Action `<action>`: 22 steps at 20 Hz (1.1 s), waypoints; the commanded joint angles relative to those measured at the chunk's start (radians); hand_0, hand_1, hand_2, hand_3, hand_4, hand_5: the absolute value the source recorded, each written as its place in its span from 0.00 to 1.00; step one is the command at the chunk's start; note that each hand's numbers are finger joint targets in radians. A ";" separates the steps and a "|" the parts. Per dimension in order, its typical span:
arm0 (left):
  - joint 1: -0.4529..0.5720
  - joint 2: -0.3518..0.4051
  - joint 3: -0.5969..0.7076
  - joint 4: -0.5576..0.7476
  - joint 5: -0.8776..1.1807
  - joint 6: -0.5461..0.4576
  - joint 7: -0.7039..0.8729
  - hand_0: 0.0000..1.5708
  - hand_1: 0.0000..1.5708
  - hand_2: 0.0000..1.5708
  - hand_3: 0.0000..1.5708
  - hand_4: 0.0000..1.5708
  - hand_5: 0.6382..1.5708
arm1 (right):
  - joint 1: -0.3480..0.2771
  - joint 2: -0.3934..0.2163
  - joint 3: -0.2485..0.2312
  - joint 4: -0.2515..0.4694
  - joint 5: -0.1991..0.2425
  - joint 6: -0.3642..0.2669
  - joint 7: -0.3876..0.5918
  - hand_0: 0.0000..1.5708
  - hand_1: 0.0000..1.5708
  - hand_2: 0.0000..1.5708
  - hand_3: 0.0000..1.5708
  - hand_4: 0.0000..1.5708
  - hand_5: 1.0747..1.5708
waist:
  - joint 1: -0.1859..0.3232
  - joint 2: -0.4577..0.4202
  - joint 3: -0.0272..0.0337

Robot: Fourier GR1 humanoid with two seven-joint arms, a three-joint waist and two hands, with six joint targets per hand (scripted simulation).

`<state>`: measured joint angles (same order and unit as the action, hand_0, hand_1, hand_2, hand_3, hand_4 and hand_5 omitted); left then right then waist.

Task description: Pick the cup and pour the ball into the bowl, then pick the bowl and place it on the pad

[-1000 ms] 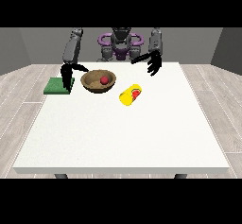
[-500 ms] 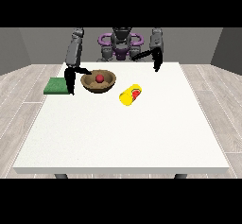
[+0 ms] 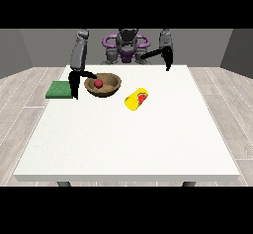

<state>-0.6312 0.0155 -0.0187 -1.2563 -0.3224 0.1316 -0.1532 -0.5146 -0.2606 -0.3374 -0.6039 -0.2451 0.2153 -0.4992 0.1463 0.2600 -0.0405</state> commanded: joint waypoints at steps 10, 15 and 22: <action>0.051 0.027 0.029 0.006 0.028 -0.027 0.006 0.00 0.00 0.00 0.00 0.00 0.99 | -0.098 0.144 0.034 0.063 -0.017 -0.115 0.088 0.00 0.00 0.00 0.00 0.23 0.95 | -0.002 -0.050 0.0411; 0.060 0.033 0.017 -0.027 0.053 -0.075 -0.009 0.00 0.00 0.00 0.00 0.00 1.00 | -0.017 0.086 0.068 0.141 0.075 -0.253 0.168 1.00 1.00 1.00 1.00 0.61 0.97 | 0.063 -0.028 0.0410; 0.038 0.088 0.099 0.046 0.079 -0.065 -0.033 0.00 0.00 0.00 0.00 0.00 1.00 | -0.137 0.098 0.101 0.092 0.102 -0.373 0.301 1.00 1.00 1.00 1.00 0.65 0.97 | 0.005 -0.061 0.0401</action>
<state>-0.5849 0.0782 0.0531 -1.2301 -0.2557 0.0733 -0.1731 -0.6172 -0.1934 -0.2593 -0.5351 -0.1680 -0.0763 -0.2825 0.1545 0.1922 -0.0163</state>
